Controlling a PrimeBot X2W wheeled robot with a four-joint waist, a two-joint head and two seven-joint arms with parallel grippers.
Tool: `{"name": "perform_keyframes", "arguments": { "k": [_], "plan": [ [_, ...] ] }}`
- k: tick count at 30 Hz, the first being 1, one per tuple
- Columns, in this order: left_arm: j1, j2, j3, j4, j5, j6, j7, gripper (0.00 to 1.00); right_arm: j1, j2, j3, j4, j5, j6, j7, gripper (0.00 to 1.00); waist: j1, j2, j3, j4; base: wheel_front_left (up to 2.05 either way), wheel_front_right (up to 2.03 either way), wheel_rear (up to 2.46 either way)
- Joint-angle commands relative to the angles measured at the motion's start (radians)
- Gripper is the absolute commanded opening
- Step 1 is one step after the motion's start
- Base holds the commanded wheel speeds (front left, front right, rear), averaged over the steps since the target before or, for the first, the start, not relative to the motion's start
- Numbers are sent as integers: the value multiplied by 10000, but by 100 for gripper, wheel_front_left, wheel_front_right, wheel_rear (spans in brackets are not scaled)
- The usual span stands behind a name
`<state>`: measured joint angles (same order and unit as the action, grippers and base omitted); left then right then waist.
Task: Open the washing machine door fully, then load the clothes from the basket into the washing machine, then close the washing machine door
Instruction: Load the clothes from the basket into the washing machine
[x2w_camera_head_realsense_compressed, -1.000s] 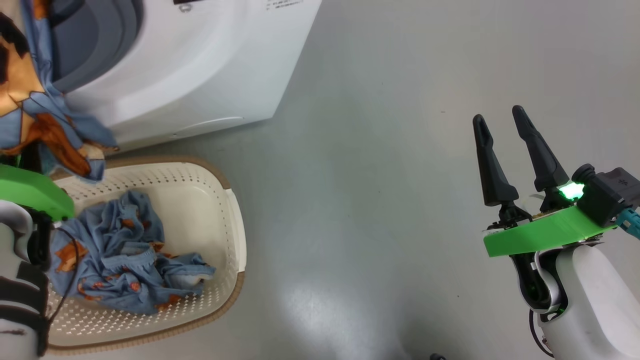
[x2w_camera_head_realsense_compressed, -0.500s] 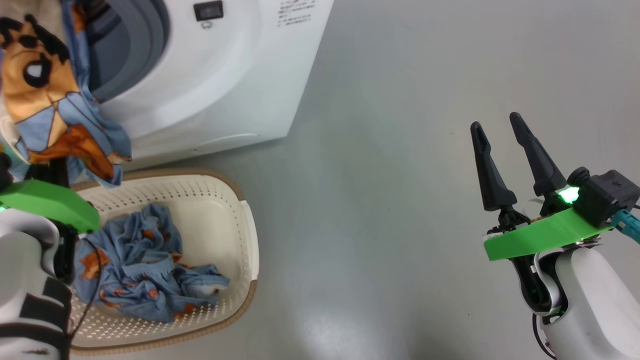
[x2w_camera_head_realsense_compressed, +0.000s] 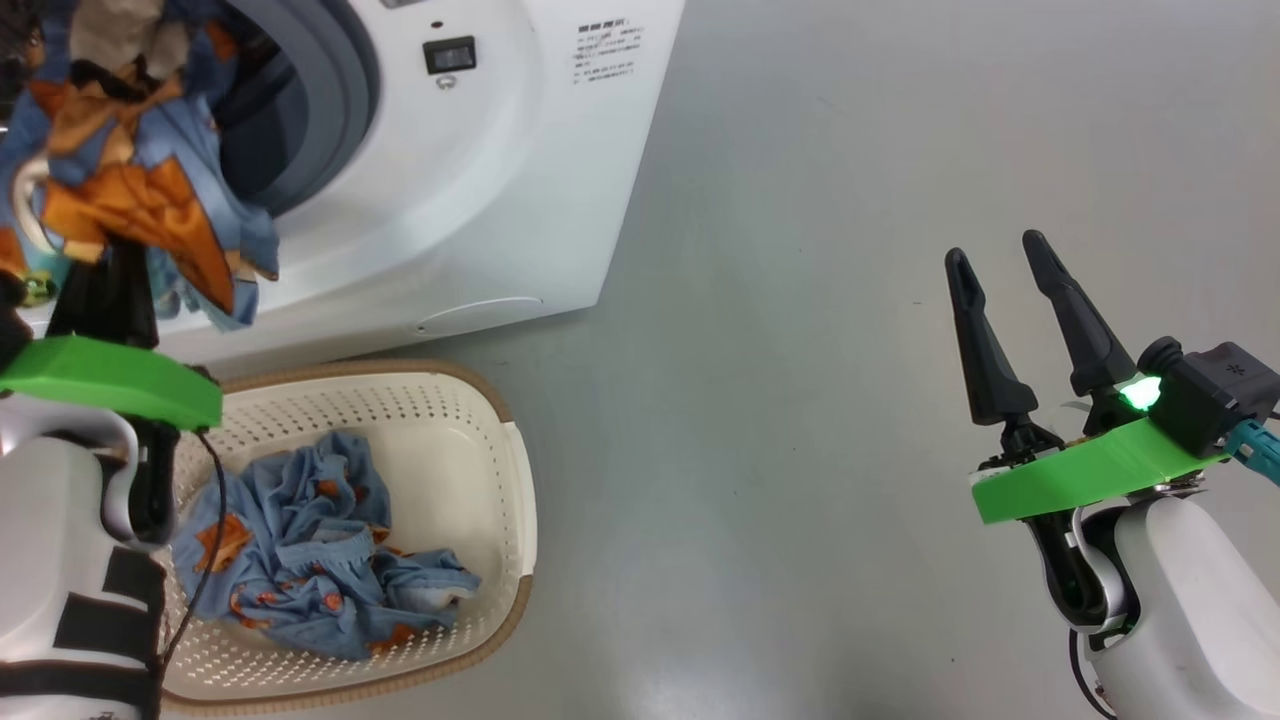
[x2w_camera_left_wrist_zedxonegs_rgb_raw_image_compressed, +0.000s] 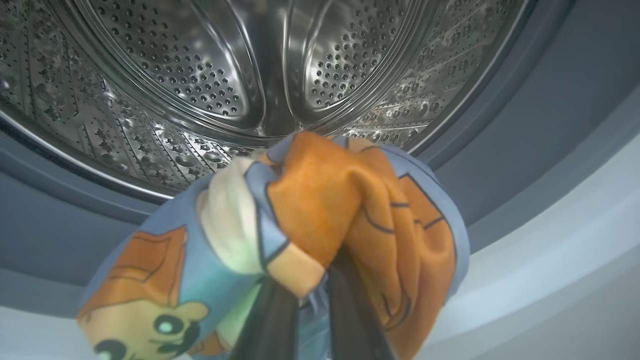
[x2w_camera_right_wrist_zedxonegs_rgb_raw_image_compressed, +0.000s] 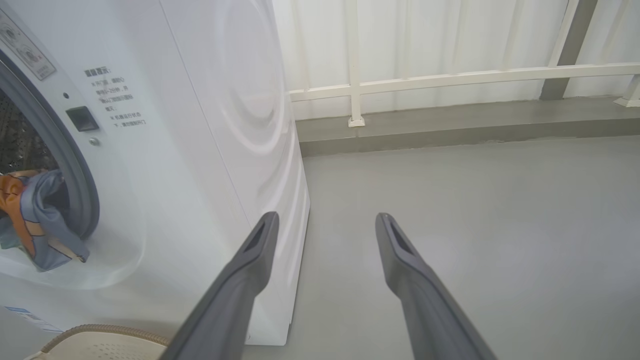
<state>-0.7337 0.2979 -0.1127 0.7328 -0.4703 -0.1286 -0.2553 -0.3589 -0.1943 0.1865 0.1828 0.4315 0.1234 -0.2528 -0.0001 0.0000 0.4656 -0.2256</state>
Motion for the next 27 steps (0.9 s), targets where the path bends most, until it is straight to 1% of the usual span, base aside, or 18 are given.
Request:
{"name": "perform_keyframes", "arguments": {
  "k": [1,4,8,9,15,18,20,23,25,27],
  "plan": [
    [-77,445,234,-426,-85,-20,-64,0,259,-166,132,-233,47,73,-90,100,1,0,41,-20,0,0,0],
    [-551,523,166,-317,-34,-20,-64,0,261,-204,117,-281,52,73,-90,100,1,0,169,-83,0,0,0],
    [-1686,647,48,334,105,1,4,0,224,-232,99,-355,24,73,-90,100,1,0,462,-230,0,0,0],
    [-1686,647,48,334,105,1,4,0,224,-232,99,-355,24,73,-90,100,1,0,462,-230,0,0,0],
    [-3516,933,-218,1722,415,34,230,0,186,-149,105,-513,-86,73,-90,100,1,0,1150,-708,0,0,0],
    [-4333,1238,-311,2189,686,148,124,0,236,-107,15,-610,-136,73,-90,100,1,0,1507,-992,0,0,0],
    [-4856,1446,-170,2111,807,321,-12,0,263,-87,-82,-693,-156,73,-90,100,1,0,1743,-1136,0,0,0],
    [-5264,1735,307,1036,1128,656,-56,0,267,2,-183,-824,-167,73,-90,100,1,0,2038,-1285,0,0,0],
    [-5117,1740,546,728,1307,703,-59,0,295,86,-187,-862,-214,73,-90,100,1,0,2089,-1331,0,0,0],
    [-5059,1718,589,1007,1439,680,-61,0,325,151,-170,-859,-263,73,-90,100,1,0,2085,-1353,0,0,0]
  ]
}}
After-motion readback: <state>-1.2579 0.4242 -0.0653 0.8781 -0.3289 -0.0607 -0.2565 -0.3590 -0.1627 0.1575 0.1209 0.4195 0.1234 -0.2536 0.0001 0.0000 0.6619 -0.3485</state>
